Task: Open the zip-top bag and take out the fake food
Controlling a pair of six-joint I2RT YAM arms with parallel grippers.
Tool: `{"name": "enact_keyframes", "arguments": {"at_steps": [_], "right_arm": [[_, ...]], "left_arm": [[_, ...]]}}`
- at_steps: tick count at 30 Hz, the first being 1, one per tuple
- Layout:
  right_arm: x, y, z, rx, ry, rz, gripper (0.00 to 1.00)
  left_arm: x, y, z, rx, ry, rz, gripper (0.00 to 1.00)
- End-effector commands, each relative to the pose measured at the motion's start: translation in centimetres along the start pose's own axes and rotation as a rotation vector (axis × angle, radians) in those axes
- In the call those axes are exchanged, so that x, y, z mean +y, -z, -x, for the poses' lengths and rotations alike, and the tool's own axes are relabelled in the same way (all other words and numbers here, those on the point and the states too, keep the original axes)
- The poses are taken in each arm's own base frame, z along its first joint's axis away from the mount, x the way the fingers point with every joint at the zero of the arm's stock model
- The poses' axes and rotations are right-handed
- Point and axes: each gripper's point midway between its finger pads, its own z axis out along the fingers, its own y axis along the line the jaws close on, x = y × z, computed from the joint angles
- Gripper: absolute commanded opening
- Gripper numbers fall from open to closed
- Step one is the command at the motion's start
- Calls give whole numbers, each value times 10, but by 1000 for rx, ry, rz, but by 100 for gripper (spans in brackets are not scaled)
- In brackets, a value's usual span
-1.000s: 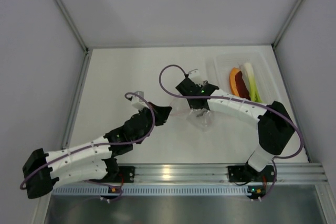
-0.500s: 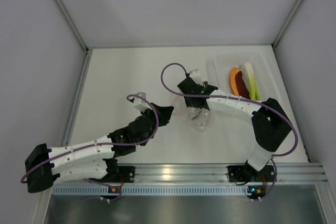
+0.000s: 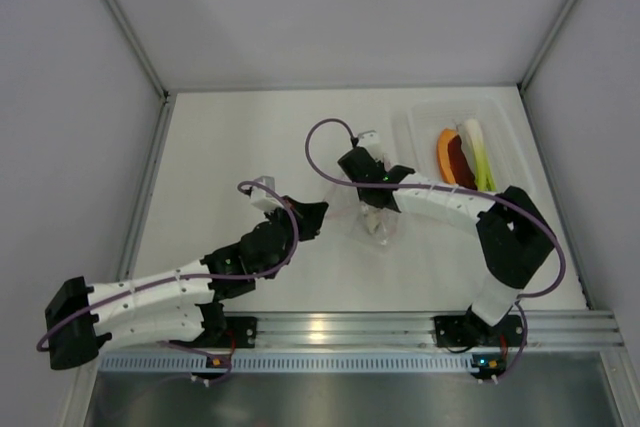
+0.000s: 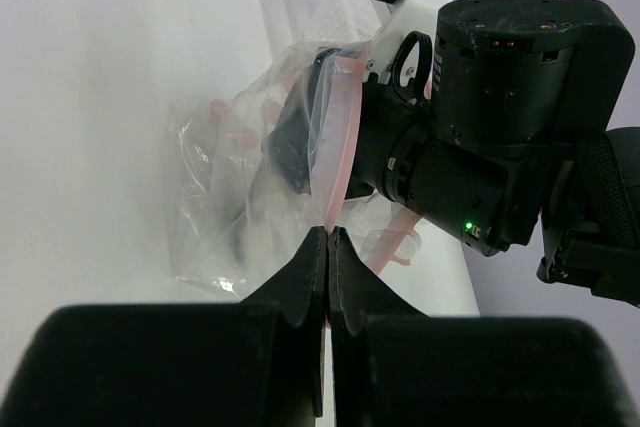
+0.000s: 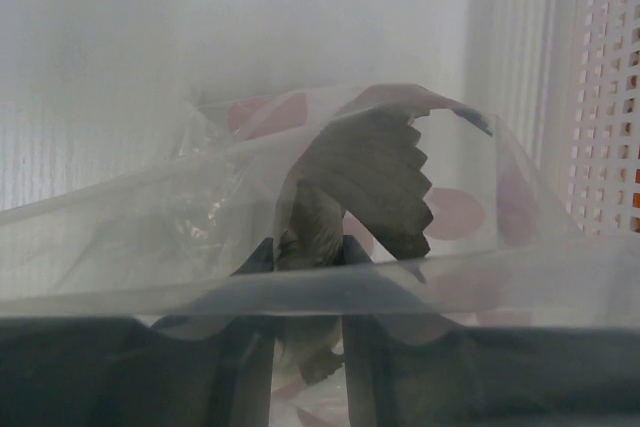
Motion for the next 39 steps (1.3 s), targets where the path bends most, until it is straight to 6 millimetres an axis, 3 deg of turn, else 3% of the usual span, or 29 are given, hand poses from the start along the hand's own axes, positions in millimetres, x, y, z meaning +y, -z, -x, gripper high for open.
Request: {"name": "enact_keyframes", "arguments": {"at_steps": [1,12,18,22,26,29,35,39], "right_arm": [[-54,-8,30,-95,-135,-138,10],[33,55,51,-265,17,348,0],[63,87,43,-269,156,531,0],[80,106,32,-271,236,652,0],[90,124,30,-342,296,724,0],[84,148,43,-453,257,762,0],[73,169,67,-593,204,759,0],[72,187,82,-661,190,794,0]], "left_arm": [[6,4,6,-25,-69,34,0],[7,-1,47,-113,-191,104,0],[22,-13,90,-192,-196,156,0],[20,-16,104,-224,-225,179,0],[14,-23,101,-203,-253,171,0],[20,-30,91,-177,-271,188,0],[29,-35,71,-120,-256,185,0],[21,-38,60,-71,-266,134,0]]}}
